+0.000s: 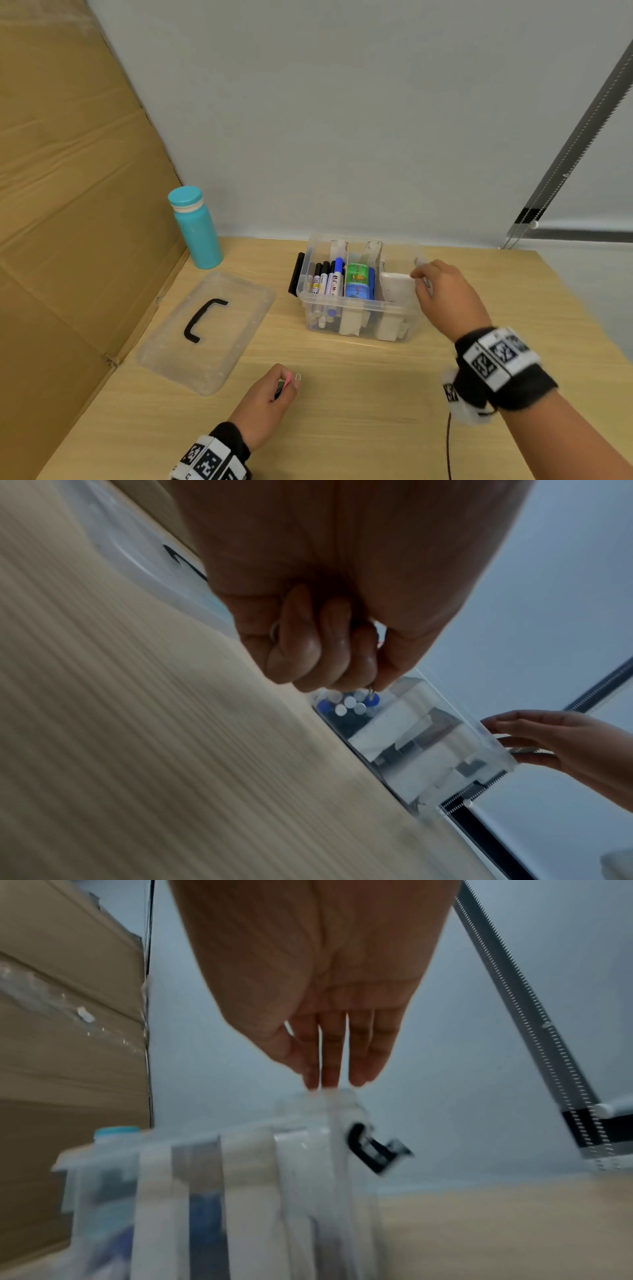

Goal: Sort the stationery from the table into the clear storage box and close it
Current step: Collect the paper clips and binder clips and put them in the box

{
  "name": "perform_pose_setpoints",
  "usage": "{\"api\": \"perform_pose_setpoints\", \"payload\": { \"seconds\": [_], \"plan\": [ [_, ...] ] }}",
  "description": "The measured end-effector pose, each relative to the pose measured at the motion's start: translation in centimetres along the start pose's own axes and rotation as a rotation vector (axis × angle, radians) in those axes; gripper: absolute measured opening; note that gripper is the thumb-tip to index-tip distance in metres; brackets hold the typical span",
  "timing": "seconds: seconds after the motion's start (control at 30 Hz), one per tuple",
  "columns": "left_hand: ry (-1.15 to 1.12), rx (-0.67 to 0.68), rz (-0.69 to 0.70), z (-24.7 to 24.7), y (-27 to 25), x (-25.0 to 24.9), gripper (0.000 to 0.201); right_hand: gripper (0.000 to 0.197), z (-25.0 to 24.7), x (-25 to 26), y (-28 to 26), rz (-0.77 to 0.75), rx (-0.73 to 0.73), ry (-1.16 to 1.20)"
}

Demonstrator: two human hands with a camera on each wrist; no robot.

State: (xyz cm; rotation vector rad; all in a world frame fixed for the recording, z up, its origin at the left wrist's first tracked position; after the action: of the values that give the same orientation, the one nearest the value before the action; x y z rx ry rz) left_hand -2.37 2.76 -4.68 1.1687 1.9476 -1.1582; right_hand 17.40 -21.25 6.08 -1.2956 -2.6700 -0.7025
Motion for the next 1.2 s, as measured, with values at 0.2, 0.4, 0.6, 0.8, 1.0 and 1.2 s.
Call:
{"api": "perform_pose_setpoints", "payload": {
  "seconds": [0.2,0.4,0.6,0.8,1.0,1.2],
  "plan": [
    [0.131,0.044,0.06,2.2,0.0,-4.6,0.016,0.045,2.7,-1.6,-4.0,0.108,-0.034,0.107],
    [0.431,-0.065,0.194,3.5,1.5,-14.5,0.012,0.045,3.9,-2.3,-4.7,0.07,-0.146,0.146],
    [0.873,-0.248,0.186,6.4,6.7,-23.0,0.027,0.058,4.1,-2.4,-4.6,0.023,-0.12,0.087],
    [1.098,-0.075,0.025,9.2,11.2,-24.9,0.022,0.055,4.7,-2.7,-4.5,0.044,-0.117,0.087],
    [1.133,0.05,-0.059,10.4,14.0,-25.2,0.027,0.056,4.5,-2.8,-4.5,0.036,-0.083,0.067],
    [1.149,0.063,-0.041,10.5,14.6,-24.3,0.017,0.056,4.5,-2.9,-4.5,0.032,-0.082,0.057]
  ]
}}
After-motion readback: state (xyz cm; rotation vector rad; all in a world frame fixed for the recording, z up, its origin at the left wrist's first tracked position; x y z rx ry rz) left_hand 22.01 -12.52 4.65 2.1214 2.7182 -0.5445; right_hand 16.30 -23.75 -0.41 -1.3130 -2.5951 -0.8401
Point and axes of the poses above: each hand's wrist, its own y-axis towards the middle knuckle, its own z-axis out of the palm, x = y × z, the point moved 2 cm from there along y, towards the middle knuckle, and after that the axes turned 13 degrees about -z, right-handed, at the moved point
